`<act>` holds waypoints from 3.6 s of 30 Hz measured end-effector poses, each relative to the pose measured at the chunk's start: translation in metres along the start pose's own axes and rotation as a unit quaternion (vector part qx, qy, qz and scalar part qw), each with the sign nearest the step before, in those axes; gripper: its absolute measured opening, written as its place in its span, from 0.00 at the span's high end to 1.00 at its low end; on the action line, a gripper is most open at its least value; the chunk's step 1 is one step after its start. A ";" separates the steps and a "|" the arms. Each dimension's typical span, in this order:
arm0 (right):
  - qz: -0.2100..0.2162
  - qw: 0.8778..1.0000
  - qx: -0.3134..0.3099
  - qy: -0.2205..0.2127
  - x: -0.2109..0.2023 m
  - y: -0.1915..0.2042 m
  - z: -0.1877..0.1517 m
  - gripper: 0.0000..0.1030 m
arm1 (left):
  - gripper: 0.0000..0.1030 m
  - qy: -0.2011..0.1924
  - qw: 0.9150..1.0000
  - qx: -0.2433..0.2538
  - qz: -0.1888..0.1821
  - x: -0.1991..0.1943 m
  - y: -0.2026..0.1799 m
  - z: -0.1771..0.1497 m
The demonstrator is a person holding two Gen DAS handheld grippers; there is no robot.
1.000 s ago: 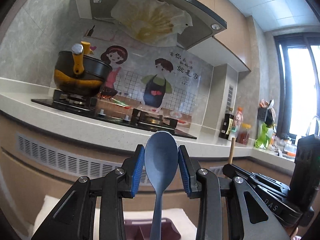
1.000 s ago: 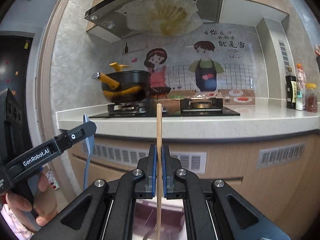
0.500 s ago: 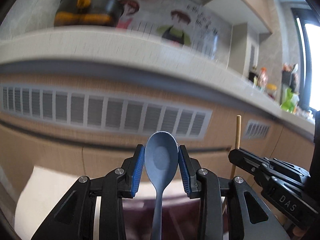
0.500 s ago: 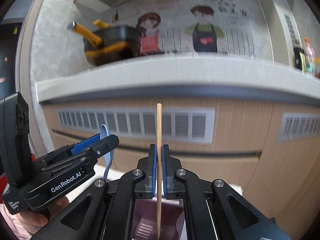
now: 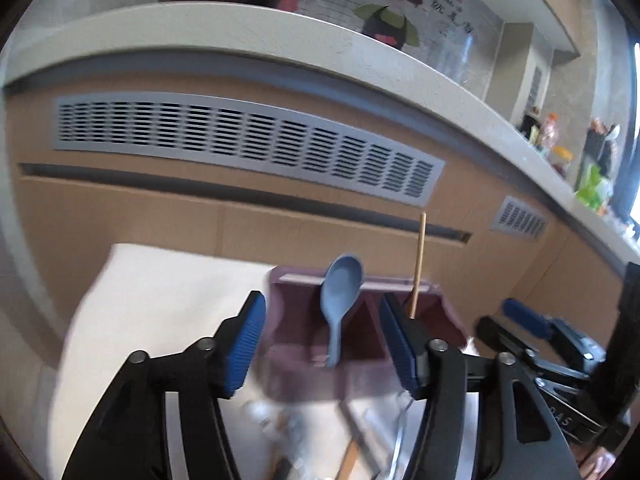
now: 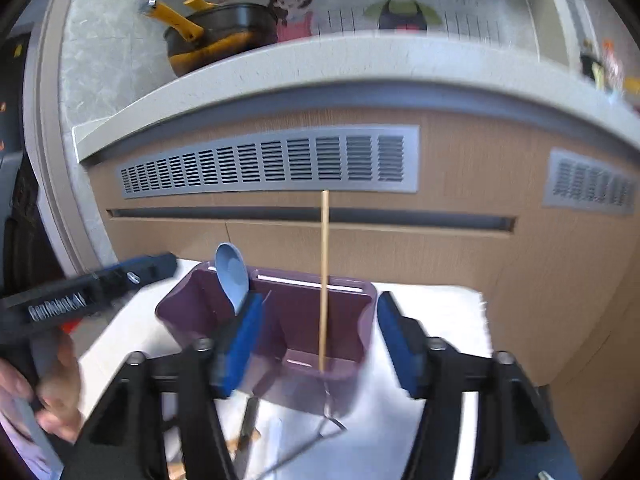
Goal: Organize utensils
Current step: 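Lift the blue spoon and chopstick over the maroon caddy and release both into it, then grasp the wooden spoon with the left tool while the right tool grasps the white plastic spoon, then lift the wooden and white spoons over the caddy and release both into it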
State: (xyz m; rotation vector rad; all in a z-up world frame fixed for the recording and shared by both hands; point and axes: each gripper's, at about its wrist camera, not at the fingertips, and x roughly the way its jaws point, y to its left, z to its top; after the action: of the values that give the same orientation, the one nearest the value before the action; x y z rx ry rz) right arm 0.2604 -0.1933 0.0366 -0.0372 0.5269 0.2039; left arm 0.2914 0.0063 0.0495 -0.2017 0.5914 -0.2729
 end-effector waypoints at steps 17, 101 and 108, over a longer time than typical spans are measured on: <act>0.024 0.979 0.054 0.195 0.011 0.045 -0.124 0.43 | 0.37 0.132 0.988 0.014 0.077 -0.044 0.050 -0.126; 0.106 0.985 0.079 0.113 -0.064 -0.012 -0.095 0.96 | 0.90 0.145 0.987 0.063 -0.020 -0.030 -0.043 -0.095; 0.104 0.988 0.064 0.099 -0.083 0.003 -0.080 0.97 | 0.90 0.072 0.996 0.042 -0.034 -0.079 -0.032 -0.075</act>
State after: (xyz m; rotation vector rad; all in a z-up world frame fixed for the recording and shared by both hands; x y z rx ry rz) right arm 0.1501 -0.2126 0.0094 0.1247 0.7421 0.3720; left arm 0.1796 -0.0072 0.0383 -0.1210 0.7159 -0.3792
